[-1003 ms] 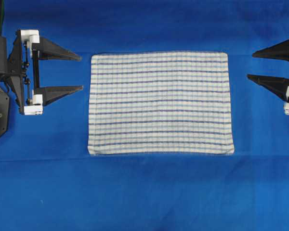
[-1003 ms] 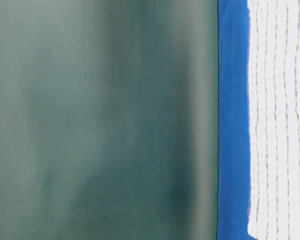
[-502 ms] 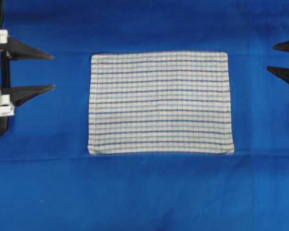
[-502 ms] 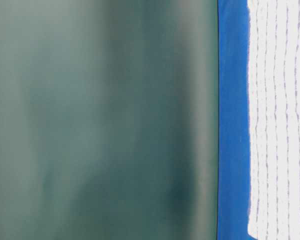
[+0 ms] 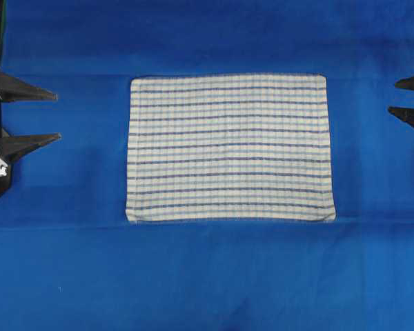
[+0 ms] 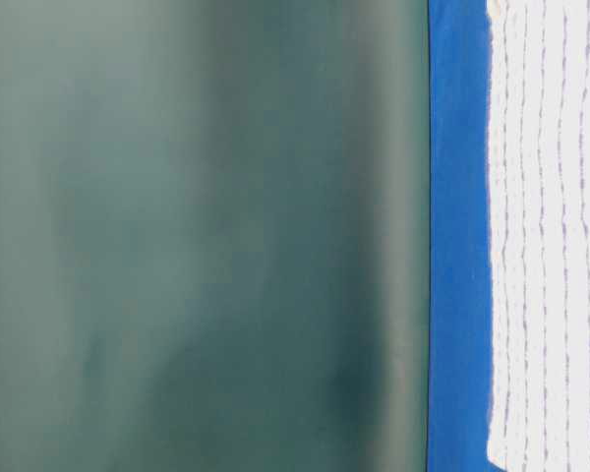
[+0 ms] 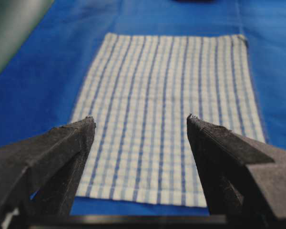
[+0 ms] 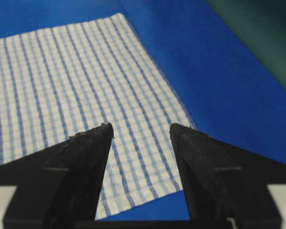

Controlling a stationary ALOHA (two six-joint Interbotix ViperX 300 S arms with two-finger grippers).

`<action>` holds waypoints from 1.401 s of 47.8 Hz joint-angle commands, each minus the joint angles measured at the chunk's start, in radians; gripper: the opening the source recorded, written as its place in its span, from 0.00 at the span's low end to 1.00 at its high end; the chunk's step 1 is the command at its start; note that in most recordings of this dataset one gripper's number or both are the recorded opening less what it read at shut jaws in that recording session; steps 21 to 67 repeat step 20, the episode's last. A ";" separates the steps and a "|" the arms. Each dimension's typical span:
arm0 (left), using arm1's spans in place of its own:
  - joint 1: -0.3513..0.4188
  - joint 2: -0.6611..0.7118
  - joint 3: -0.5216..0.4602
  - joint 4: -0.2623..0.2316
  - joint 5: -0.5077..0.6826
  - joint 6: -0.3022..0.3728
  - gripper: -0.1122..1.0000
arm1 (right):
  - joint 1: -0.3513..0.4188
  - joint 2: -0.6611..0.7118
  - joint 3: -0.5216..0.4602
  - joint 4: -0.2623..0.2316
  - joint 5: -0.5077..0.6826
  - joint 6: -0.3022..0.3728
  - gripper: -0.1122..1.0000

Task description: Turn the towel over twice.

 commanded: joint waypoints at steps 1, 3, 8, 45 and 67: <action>0.003 0.006 -0.011 0.000 -0.008 0.000 0.76 | 0.000 0.006 -0.014 -0.005 -0.006 0.002 0.62; 0.003 0.005 -0.011 -0.002 -0.006 0.000 0.76 | 0.000 0.008 -0.014 -0.003 -0.008 0.002 0.62; 0.003 0.006 -0.011 0.000 -0.006 0.000 0.76 | 0.000 0.008 -0.014 -0.005 -0.008 0.002 0.62; 0.005 0.005 -0.012 -0.002 -0.006 0.000 0.76 | 0.000 0.008 -0.012 -0.005 -0.009 0.002 0.62; 0.005 0.005 -0.012 -0.002 -0.006 0.000 0.76 | 0.000 0.008 -0.012 -0.005 -0.009 0.002 0.62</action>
